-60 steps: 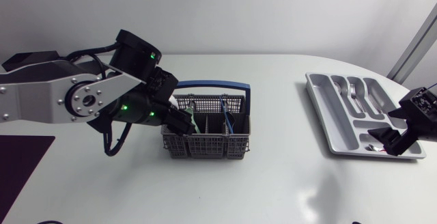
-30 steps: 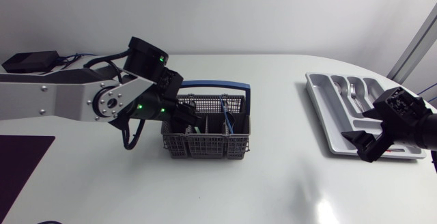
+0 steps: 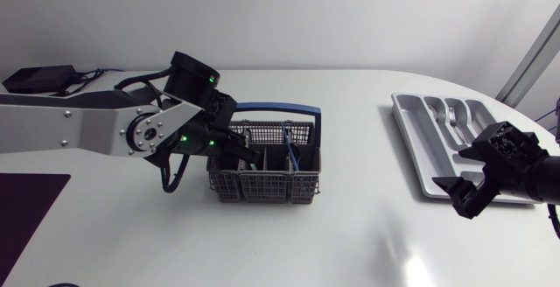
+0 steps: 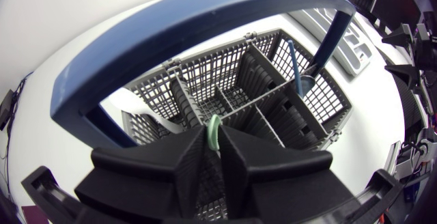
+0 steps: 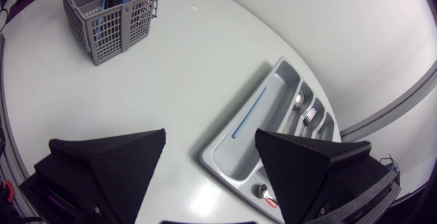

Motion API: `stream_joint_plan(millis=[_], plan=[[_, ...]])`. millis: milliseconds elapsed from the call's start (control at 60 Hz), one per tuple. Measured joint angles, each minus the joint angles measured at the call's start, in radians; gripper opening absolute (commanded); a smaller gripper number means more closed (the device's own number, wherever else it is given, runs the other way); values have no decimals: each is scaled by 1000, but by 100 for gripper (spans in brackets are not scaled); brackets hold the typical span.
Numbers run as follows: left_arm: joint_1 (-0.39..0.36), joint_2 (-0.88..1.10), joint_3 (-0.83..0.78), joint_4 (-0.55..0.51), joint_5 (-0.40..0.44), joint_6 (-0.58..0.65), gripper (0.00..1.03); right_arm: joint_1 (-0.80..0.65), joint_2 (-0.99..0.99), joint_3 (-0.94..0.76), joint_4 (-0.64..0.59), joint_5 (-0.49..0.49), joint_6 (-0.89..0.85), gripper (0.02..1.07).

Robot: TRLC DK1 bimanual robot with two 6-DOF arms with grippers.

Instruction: Unload the cutlery basket into the drawer organizer.

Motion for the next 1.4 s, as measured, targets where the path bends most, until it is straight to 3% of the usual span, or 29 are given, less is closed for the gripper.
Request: stream_joint_plan(millis=[183,483,550,717,850,1017,1400], plan=[[-15,-51,-47,24,-23,0,4,6,-20,-11,0,8,0,97],[-85,-201,-125,78,-109,29,4,53,-76,-27,-9,22,4,97],[-109,-239,-139,91,-181,56,4,62,-92,-27,-23,21,5,97],[-262,-383,-197,182,-382,173,4,91,-146,-27,-50,21,13,97],[-321,-455,-201,201,-441,238,4,127,-187,-27,-76,22,40,96],[-318,-515,-195,160,-436,253,4,199,-230,5,-129,22,105,96],[-272,-416,19,-32,-132,61,4,532,-174,200,-153,22,367,96]])
